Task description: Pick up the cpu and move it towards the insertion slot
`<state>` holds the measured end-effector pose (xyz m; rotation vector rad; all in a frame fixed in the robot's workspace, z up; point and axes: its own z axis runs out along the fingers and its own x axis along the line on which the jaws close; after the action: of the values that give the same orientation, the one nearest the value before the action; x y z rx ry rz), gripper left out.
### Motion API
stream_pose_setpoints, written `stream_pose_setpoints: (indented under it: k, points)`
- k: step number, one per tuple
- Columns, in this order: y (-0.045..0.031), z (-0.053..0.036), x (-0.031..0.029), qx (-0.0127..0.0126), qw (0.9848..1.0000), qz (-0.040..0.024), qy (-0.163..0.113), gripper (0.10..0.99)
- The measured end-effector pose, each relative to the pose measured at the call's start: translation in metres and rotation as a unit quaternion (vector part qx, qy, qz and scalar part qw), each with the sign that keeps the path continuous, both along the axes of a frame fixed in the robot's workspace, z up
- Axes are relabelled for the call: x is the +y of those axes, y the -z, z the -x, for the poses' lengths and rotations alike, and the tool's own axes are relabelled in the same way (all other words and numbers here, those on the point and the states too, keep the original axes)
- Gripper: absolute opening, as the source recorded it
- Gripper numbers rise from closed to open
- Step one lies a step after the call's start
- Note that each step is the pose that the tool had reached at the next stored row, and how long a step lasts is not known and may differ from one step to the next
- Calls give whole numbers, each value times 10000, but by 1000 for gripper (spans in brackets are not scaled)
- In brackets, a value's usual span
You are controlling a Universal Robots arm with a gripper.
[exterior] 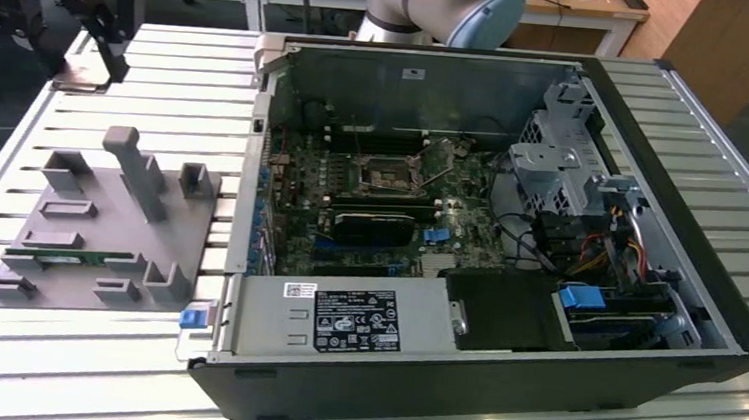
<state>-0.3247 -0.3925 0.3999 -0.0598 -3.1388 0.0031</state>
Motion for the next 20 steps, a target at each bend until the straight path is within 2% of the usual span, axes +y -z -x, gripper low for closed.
stream_pose_setpoints:
  k: [20]
  points:
    - [-1,-368,17,1,10000,0,-1,541]
